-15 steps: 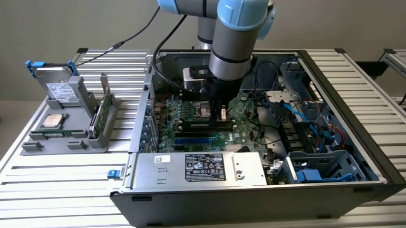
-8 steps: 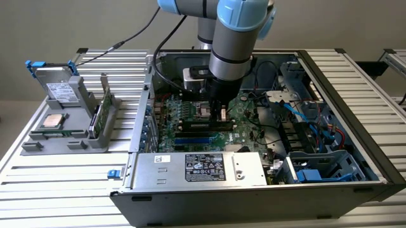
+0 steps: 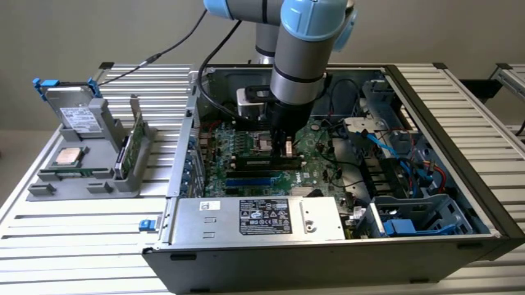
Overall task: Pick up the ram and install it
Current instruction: 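Insert the ram into the slot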
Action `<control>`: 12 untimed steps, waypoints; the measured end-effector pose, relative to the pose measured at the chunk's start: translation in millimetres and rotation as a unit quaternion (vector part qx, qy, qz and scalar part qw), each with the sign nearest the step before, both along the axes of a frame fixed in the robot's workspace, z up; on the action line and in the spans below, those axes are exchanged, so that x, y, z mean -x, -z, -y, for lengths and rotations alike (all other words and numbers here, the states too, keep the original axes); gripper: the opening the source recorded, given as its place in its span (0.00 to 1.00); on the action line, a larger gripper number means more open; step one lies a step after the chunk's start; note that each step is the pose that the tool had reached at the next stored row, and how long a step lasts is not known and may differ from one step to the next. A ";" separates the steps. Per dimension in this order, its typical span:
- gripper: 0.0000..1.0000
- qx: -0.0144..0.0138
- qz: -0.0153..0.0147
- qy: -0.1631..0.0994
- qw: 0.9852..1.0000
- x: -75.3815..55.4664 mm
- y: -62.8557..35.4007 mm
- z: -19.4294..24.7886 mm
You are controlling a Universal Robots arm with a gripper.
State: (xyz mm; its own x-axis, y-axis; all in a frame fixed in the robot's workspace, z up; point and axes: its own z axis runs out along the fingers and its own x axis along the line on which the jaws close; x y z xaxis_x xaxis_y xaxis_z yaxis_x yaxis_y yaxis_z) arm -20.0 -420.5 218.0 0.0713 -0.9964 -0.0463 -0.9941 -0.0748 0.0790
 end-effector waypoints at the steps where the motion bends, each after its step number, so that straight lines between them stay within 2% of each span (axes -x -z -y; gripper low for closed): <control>1: 0.14 0.000 0.000 0.000 1.000 0.0 0.0 0.0; 2: 0.21 0.000 0.000 0.000 1.000 0.0 0.0 0.0; 3: 0.21 0.000 0.000 0.000 1.000 0.0 0.0 0.0; 5: 0.34 0.000 0.000 0.000 1.000 0.0 0.0 0.0; 6: 0.34 0.000 0.000 0.000 1.000 0.0 0.0 0.0; 7: 0.40 0.000 0.000 0.000 1.000 0.0 0.0 0.0; 9: 0.40 0.000 0.000 0.000 1.000 0.0 -0.3 0.0; 10: 0.46 0.000 0.000 0.000 1.000 0.1 -1.7 0.1; 12: 0.46 0.000 0.000 0.000 1.000 0.4 -6.2 0.0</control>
